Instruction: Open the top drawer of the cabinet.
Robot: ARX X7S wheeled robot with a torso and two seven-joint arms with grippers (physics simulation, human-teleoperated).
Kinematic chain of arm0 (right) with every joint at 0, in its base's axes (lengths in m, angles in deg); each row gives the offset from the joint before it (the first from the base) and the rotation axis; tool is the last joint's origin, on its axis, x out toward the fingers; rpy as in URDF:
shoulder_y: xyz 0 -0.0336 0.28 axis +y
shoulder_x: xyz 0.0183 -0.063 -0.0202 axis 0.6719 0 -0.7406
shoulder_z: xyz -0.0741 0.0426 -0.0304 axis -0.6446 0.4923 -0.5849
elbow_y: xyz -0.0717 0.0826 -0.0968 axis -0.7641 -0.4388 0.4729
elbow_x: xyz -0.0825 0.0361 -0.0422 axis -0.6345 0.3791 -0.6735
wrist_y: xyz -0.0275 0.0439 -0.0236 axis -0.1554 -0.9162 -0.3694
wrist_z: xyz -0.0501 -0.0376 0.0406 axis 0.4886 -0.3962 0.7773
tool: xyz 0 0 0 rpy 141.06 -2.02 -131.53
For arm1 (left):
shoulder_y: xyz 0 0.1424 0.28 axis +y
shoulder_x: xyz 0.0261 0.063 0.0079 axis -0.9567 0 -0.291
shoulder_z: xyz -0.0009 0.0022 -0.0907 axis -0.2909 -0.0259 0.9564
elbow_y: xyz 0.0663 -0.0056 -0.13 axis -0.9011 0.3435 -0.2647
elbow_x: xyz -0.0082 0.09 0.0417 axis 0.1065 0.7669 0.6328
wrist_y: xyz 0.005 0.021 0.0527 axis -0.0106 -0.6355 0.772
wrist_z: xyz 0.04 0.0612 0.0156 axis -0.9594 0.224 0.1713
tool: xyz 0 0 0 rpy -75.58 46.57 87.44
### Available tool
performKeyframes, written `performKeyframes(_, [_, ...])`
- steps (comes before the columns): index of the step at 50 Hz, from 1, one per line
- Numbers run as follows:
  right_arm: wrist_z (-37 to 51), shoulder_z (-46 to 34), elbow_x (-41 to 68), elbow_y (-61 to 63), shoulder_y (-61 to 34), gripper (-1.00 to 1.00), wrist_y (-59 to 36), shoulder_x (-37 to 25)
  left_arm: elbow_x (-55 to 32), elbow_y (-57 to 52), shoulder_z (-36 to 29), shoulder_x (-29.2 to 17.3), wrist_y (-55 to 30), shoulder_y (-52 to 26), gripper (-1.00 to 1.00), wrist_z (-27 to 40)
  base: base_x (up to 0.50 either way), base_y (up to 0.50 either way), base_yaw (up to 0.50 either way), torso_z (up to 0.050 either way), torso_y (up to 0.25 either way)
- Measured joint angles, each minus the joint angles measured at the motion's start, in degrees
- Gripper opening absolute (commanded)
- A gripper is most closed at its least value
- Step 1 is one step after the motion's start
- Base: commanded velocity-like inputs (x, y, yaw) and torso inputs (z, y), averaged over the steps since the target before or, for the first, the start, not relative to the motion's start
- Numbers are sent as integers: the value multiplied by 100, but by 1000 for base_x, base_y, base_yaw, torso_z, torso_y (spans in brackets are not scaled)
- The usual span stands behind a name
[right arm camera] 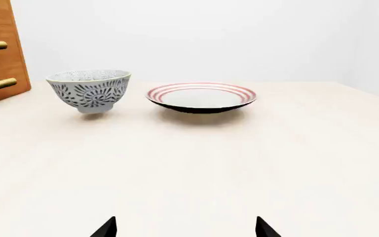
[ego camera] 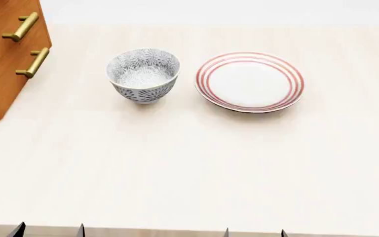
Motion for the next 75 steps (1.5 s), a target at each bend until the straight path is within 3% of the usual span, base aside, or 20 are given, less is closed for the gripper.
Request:
performKeyframes(40, [410, -455, 460, -9, 3, 100, 43, -373, -258, 157, -473, -357, -102, -87, 100, 528, 0, 0, 0, 0, 0])
performKeyframes(75, [695, -779, 732, -4, -9, 100, 45, -644, -602, 53, -796, -616, -234, -111, 100, 799, 0, 0, 0, 50, 0])
